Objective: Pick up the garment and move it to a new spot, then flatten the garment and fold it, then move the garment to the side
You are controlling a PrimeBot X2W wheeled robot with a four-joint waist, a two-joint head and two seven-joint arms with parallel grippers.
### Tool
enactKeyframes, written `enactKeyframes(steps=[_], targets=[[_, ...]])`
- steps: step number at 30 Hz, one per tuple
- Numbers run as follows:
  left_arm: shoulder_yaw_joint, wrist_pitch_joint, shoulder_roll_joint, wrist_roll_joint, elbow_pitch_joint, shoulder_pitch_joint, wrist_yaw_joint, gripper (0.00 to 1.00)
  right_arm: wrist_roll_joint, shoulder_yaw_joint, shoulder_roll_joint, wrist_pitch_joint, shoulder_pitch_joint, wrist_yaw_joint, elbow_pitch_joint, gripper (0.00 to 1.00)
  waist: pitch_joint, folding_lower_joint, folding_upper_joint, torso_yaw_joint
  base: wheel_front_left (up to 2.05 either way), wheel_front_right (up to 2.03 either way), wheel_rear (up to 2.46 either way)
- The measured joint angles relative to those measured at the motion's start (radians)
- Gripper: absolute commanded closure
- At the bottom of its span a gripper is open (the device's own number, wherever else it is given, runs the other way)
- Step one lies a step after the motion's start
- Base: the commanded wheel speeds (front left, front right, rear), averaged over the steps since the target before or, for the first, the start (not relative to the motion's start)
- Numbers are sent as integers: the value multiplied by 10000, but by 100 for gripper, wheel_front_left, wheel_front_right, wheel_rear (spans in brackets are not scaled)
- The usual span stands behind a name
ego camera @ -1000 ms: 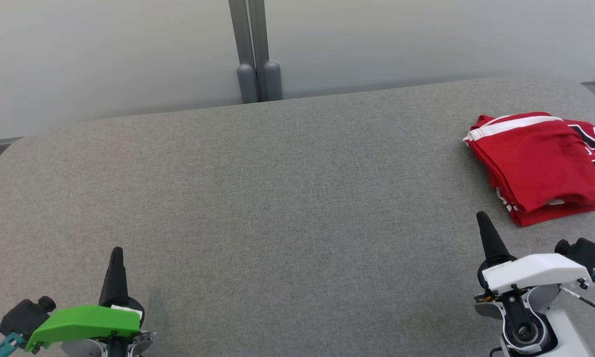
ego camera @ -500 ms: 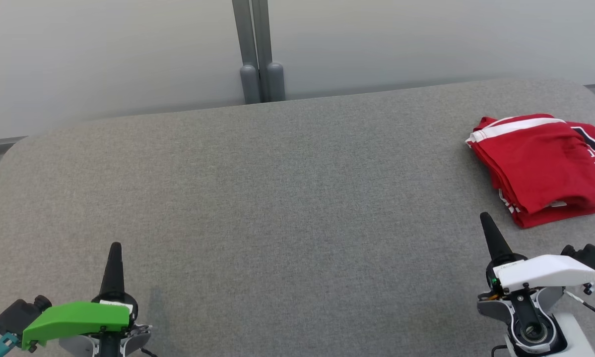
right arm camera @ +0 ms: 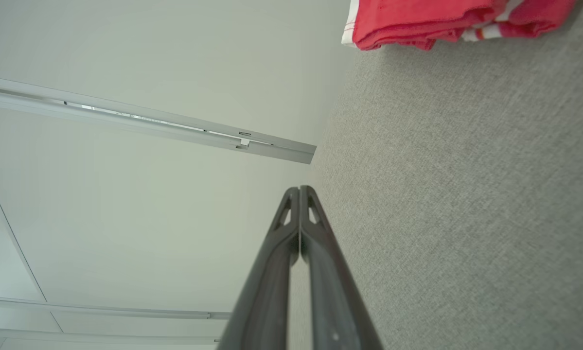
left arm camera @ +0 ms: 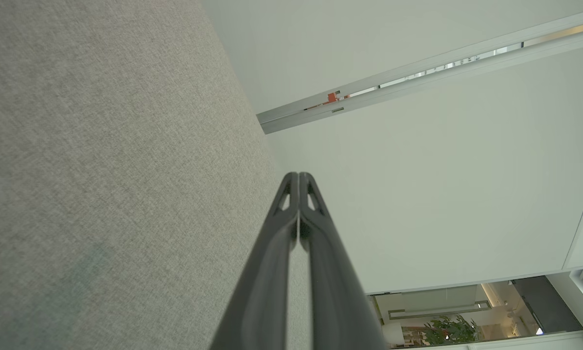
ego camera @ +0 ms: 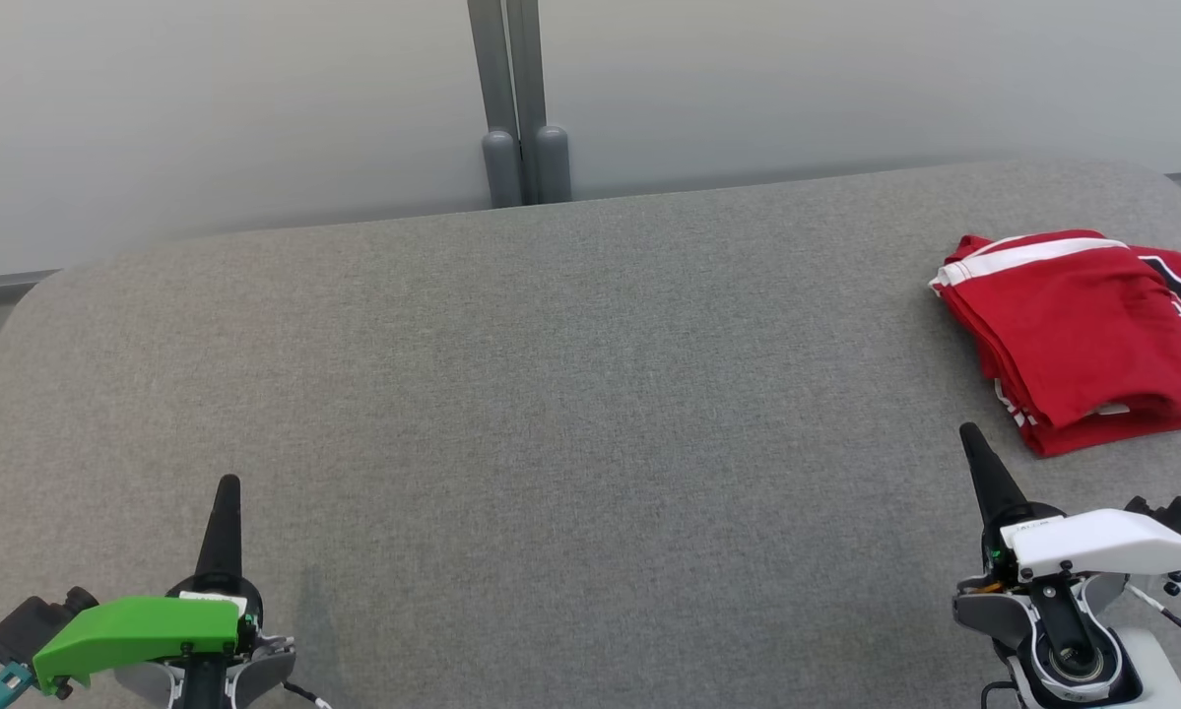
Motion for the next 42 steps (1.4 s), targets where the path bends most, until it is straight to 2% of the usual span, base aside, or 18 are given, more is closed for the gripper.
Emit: enactKeyframes(steps=[42], targets=[[190,779,25,-2938,-128,-216,-44,100,2761,-616,199,794,180,0,-303,100,-94,0,0,206,0,0,0]])
